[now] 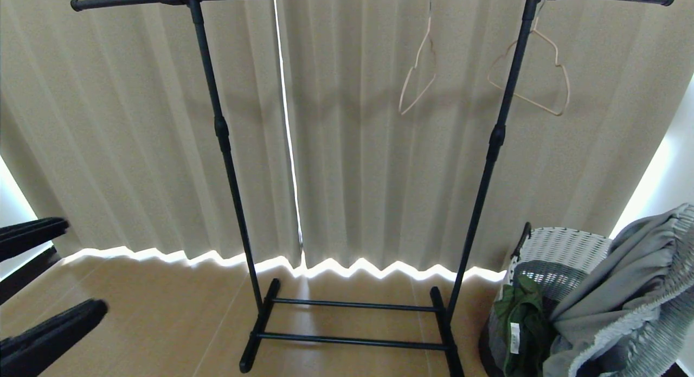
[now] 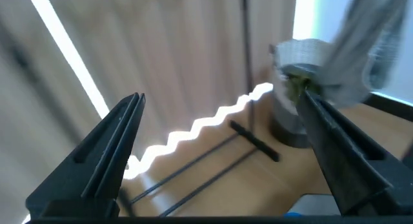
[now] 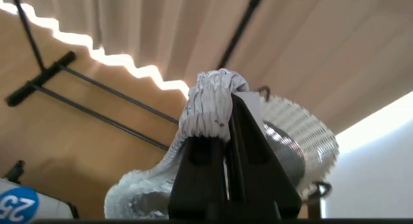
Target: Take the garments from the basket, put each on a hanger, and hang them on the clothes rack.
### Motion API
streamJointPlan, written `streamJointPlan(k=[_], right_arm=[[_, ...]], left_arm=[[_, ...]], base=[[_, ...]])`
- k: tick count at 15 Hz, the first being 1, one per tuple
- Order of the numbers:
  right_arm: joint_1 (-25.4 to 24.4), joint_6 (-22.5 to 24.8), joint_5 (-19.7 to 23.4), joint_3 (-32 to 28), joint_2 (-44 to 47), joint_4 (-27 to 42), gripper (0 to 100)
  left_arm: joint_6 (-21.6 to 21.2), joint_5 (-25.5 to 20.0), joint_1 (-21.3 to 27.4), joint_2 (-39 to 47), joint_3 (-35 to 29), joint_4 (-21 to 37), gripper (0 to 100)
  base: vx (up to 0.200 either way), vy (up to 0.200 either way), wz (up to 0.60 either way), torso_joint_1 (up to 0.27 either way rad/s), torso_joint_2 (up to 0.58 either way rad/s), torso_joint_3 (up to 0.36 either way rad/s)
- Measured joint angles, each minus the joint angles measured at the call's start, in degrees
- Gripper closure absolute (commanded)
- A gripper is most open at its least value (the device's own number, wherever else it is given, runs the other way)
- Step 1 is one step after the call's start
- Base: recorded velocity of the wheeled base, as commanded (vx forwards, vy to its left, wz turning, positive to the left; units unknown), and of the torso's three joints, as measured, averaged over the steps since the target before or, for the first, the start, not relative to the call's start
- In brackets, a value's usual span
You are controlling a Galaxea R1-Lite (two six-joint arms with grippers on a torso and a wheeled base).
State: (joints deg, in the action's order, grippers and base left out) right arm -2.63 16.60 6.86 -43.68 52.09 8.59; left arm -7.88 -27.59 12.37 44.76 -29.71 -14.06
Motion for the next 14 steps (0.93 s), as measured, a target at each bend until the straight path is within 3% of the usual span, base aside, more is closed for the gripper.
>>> streamJointPlan(k=[3, 6, 9, 14], right_arm=[[-0.95, -1.12, 0.13, -2.73, 2.21, -0.04, 100], [-3.12, -4.82, 0.13, -3.84, 3.85, -0.83, 100], [-6.86, -7.41, 0.06, -4.39, 5.84, -4.63, 100], [-12.52, -10.89, 0.06, -5.16, 7.39, -7.7, 100]], left_arm=[[0.07, 6.52, 10.78, 14.54, -1.35, -10.33, 0], [1.06, 13.71, 23.95, 26.27, -2.47, -15.12, 0], [6.49, 18.66, 34.69, 35.91, -6.12, -16.21, 0], [17.97, 26.25, 44.81, 52.2, -15.41, -22.64, 0]], base=[[0.0, 0.0, 0.0, 0.0, 0.0, 0.0], [0.0, 0.0, 0.0, 0.0, 0.0, 0.0], [0.0, 0.0, 0.0, 0.0, 0.0, 0.0], [0.0, 0.0, 0.0, 0.0, 0.0, 0.0]])
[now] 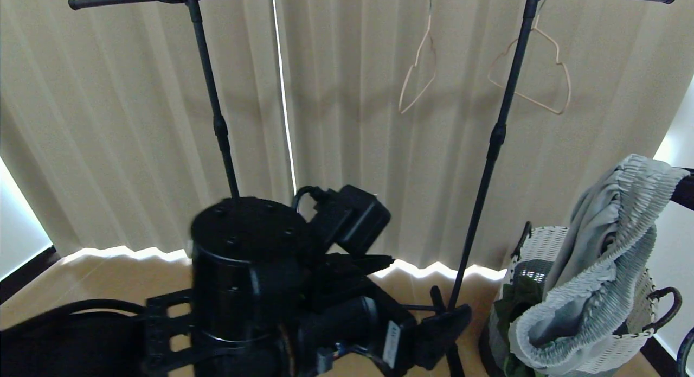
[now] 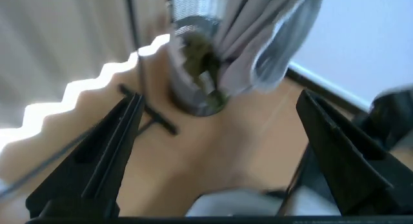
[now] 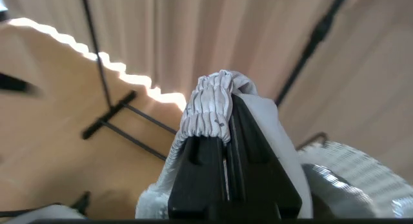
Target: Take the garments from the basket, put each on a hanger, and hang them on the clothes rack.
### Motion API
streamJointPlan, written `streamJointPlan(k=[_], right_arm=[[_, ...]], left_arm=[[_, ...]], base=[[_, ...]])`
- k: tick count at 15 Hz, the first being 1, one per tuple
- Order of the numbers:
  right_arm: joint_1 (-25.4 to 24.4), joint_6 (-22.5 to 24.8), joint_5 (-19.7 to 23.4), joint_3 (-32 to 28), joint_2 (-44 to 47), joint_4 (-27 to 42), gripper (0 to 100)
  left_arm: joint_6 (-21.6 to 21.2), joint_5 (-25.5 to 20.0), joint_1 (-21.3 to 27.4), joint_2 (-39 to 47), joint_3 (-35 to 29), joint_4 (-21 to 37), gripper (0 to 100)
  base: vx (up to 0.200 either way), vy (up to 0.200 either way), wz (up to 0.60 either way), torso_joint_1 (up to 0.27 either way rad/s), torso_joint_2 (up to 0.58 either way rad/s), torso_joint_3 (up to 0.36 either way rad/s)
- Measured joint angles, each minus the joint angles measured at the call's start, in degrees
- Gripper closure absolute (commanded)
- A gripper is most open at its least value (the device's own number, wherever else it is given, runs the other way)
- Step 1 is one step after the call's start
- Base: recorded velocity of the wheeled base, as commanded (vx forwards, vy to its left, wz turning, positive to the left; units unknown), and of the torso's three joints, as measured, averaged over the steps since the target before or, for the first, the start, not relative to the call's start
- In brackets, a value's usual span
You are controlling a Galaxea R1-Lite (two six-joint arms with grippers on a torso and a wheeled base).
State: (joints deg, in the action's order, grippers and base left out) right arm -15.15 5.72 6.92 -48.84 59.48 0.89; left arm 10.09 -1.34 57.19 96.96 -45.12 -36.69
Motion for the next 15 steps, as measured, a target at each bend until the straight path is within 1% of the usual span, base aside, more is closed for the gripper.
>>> streamJointPlan(k=[3, 7, 10, 11, 15], right_arm=[[-3.04, -1.56, 0.0, -1.24, -0.27, -0.11, 100], [-4.41, -1.62, 0.0, -1.49, -1.71, -0.05, 100], [-4.72, -1.62, 0.05, -1.35, -3.12, 0.12, 100], [-4.94, -1.62, 0.05, -1.3, -3.54, 0.12, 100], [-6.81, -1.62, 0.02, -1.19, -4.63, 0.04, 100]], left_arm=[[3.07, 4.16, 3.75, 10.39, -7.06, -2.79, 0], [6.73, 7.17, 6.88, 20.54, -14.64, -3.29, 0], [7.06, 12.18, 7.34, 25.89, -19.96, -3.32, 0], [7.01, 13.08, 7.41, 27.1, -21.22, -3.23, 0], [6.97, 14.25, 7.67, 29.33, -22.66, -2.91, 0]], base=[[0.0, 0.0, 0.0, 0.0, 0.0, 0.0], [0.0, 0.0, 0.0, 0.0, 0.0, 0.0], [0.0, 0.0, 0.0, 0.0, 0.0, 0.0], [0.0, 0.0, 0.0, 0.0, 0.0, 0.0], [0.0, 0.0, 0.0, 0.0, 0.0, 0.0]])
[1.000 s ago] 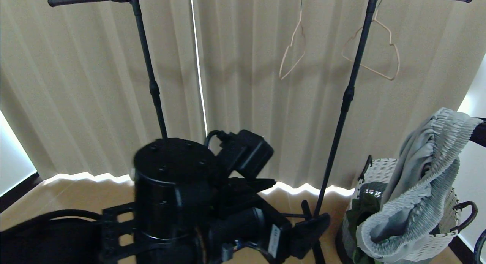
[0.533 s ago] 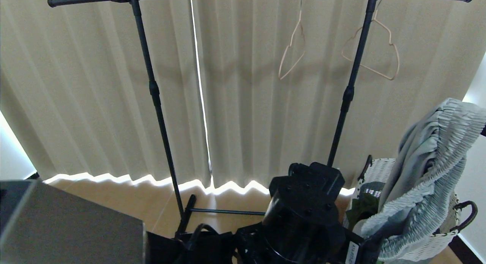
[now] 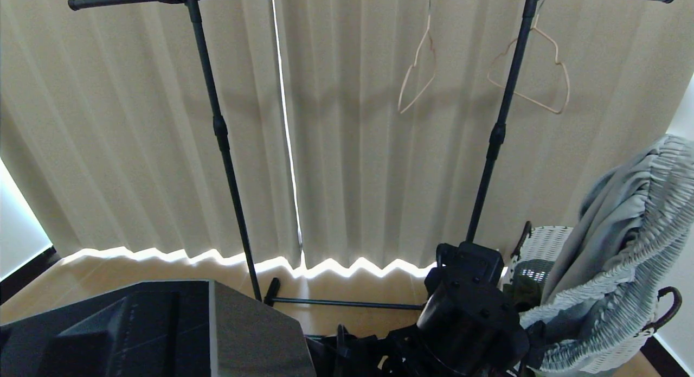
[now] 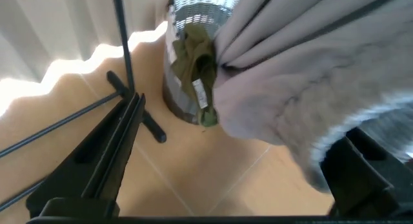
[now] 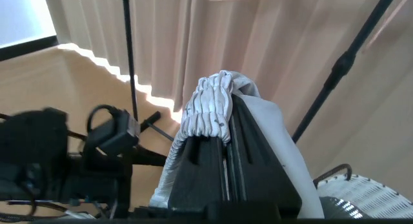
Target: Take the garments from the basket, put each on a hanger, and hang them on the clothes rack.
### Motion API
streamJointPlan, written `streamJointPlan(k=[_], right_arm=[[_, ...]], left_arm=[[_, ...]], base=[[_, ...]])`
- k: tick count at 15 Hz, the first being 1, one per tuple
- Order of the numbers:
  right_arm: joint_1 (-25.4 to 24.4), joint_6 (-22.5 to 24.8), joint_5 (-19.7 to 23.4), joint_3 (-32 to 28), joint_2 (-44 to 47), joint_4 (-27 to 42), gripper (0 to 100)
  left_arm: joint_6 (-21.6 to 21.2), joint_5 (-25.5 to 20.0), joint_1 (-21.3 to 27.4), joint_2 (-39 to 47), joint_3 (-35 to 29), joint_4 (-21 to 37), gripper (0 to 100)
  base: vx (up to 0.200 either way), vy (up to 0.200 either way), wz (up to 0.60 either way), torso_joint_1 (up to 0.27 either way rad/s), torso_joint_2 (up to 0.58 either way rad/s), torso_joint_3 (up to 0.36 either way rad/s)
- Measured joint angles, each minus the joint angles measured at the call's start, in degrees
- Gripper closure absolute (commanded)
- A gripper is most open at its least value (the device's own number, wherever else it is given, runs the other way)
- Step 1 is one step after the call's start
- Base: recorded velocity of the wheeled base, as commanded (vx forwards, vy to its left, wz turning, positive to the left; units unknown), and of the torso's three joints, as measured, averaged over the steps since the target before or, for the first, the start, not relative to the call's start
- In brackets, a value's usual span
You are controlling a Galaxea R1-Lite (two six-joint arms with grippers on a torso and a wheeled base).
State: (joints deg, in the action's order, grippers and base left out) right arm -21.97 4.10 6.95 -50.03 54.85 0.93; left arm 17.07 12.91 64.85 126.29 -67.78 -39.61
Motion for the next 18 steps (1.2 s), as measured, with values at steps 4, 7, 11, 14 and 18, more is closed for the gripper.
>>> streamJointPlan(k=[4, 7, 11, 14, 18], right_arm=[[-0.29, 0.0, 0.0, -0.07, -0.24, -0.04, 100], [-0.27, 0.02, -0.09, -0.07, -0.11, -0.04, 100], [-0.27, 0.02, -0.17, -0.1, 1.49, -0.09, 100], [-0.38, 0.09, -0.09, -0.85, 3.64, -0.22, 100], [-3.89, 0.04, -0.11, -5.1, 8.94, -1.04, 100]], left_arm=[[-0.18, 0.55, 0.3, 0.39, 0.69, 0.0, 100], [-0.54, 0.63, 1.11, -0.94, 3.64, -0.24, 100], [-1.5, 0.57, 2.62, -8.24, 12.8, -1.99, 100], [-1.68, 0.2, 2.65, -17.31, 19.03, -2.9, 100], [-3.96, -6.24, -2.51, -32.91, 21.48, 7.2, 100]], base=[[0.0, 0.0, 0.0, 0.0, 0.0, 0.0], [0.0, 0.0, 0.0, 0.0, 0.0, 0.0], [0.0, 0.0, 0.0, 0.0, 0.0, 0.0], [0.0, 0.0, 0.0, 0.0, 0.0, 0.0], [0.0, 0.0, 0.0, 0.0, 0.0, 0.0]])
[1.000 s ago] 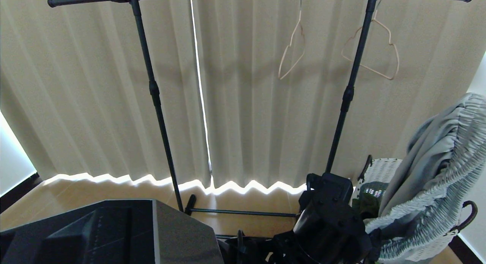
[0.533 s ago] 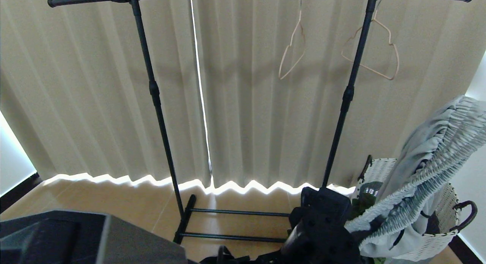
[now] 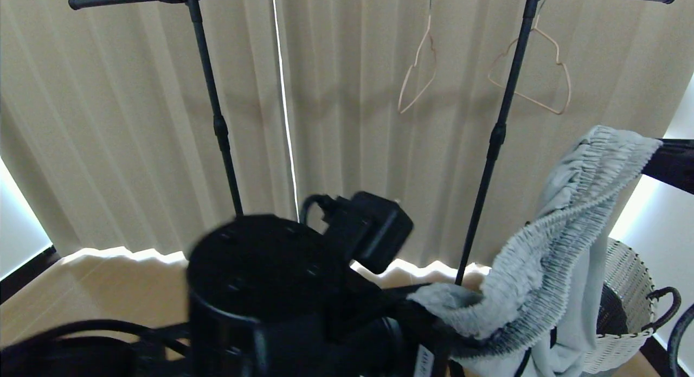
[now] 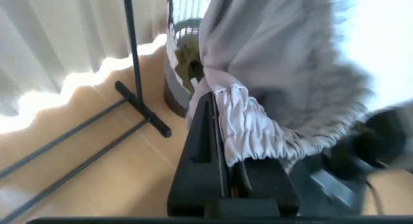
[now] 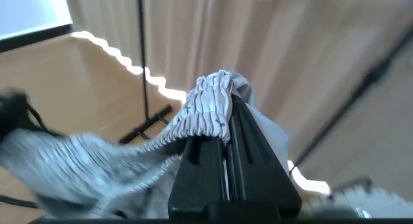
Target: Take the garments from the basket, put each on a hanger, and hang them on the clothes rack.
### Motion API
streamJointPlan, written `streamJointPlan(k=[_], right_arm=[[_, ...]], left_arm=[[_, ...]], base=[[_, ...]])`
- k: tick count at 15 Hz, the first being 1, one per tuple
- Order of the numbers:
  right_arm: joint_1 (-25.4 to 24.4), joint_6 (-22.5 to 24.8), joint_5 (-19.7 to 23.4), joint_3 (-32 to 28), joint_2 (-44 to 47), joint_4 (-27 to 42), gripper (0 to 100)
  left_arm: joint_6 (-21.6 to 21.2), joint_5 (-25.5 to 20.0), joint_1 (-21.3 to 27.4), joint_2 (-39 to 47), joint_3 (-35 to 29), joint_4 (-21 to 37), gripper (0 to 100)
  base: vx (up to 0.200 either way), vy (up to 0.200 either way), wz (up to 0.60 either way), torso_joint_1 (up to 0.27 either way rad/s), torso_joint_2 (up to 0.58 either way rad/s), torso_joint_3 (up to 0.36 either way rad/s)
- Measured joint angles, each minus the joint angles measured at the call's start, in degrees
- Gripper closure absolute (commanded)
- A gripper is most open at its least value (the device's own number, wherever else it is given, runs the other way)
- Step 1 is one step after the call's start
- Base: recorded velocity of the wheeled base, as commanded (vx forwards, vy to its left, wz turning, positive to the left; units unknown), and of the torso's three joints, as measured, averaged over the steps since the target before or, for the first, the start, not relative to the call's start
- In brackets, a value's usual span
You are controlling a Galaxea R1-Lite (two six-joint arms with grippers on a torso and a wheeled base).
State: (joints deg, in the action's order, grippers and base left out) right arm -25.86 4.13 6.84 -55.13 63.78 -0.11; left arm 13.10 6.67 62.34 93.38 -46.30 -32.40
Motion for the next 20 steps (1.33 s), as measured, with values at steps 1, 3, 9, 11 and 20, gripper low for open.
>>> streamJointPlan(k=[1, 3, 9, 11, 20], right_arm=[[-1.16, -0.01, 0.0, -1.02, 1.49, -1.91, 100], [-3.02, -0.01, -0.04, -2.26, 4.51, -6.78, 100], [-5.25, -0.68, -0.09, -8.0, 12.95, -19.32, 100], [-5.34, -0.9, -0.17, -10.0, 13.99, -20.82, 100], [-2.95, -1.07, -2.33, -5.57, 14.74, -20.71, 100]], left_arm=[[-0.38, -2.57, -2.32, -4.13, -0.44, 4.11, 100], [-1.06, -7.22, -8.92, -11.61, -3.17, 11.72, 100], [-3.83, -9.24, -25.08, -20.48, -18.94, 25.48, 100], [-3.94, -9.34, -26.25, -20.89, -23.16, 26.55, 100], [-9.76, -8.72, -26.77, -15.17, -21.26, 26.75, 100]], base=[[0.0, 0.0, 0.0, 0.0, 0.0, 0.0], [0.0, 0.0, 0.0, 0.0, 0.0, 0.0], [0.0, 0.0, 0.0, 0.0, 0.0, 0.0], [0.0, 0.0, 0.0, 0.0, 0.0, 0.0], [0.0, 0.0, 0.0, 0.0, 0.0, 0.0]])
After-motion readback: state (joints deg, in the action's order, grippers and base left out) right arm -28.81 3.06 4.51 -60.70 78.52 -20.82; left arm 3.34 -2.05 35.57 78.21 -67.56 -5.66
